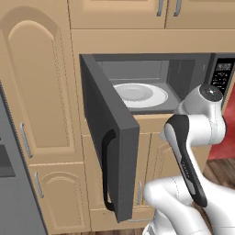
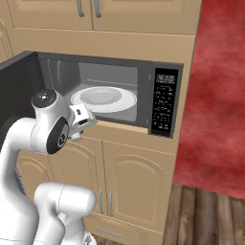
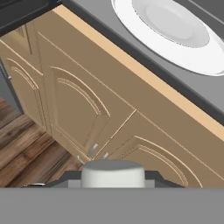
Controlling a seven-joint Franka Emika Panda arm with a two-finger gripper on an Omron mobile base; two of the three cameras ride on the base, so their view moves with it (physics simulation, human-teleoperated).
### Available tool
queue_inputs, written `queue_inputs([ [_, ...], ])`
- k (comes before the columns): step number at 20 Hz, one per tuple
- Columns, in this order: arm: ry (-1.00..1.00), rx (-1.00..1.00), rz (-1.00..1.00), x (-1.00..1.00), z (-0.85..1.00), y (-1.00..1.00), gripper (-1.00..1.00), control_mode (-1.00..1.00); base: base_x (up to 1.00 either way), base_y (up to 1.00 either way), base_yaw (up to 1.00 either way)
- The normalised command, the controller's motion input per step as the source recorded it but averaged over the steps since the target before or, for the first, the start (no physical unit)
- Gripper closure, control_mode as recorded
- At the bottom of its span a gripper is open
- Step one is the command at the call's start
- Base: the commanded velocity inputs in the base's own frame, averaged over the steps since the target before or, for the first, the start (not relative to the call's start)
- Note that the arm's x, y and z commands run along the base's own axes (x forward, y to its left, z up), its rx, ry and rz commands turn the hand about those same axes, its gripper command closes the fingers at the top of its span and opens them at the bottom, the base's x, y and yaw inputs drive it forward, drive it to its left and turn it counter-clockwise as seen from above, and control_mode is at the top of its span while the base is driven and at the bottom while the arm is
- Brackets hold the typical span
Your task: Pick the marshmallow from the counter and place it in the microwave. Then turn on the microwave.
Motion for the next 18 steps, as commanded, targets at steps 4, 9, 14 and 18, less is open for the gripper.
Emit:
queue_inputs([
  [4, 0.02, 0.0, 0.0, 0.0, 0.0, -0.07, 1.0, -1.0, 0.0, 0.0, 0.0],
  [9, 0.0, 0.0, 0.0, 0.04, 0.0, -0.06, 1.0, -1.0, 0.0, 0.0, 0.0],
  [14, -0.02, 0.0, 0.0, 0.08, 0.0, 0.0, 1.0, -1.0, 0.0, 0.0, 0.0],
  [18, -0.11, -0.01, 0.0, 0.08, 0.0, 0.0, 1.0, -1.0, 0.0, 0.0, 0.0],
])
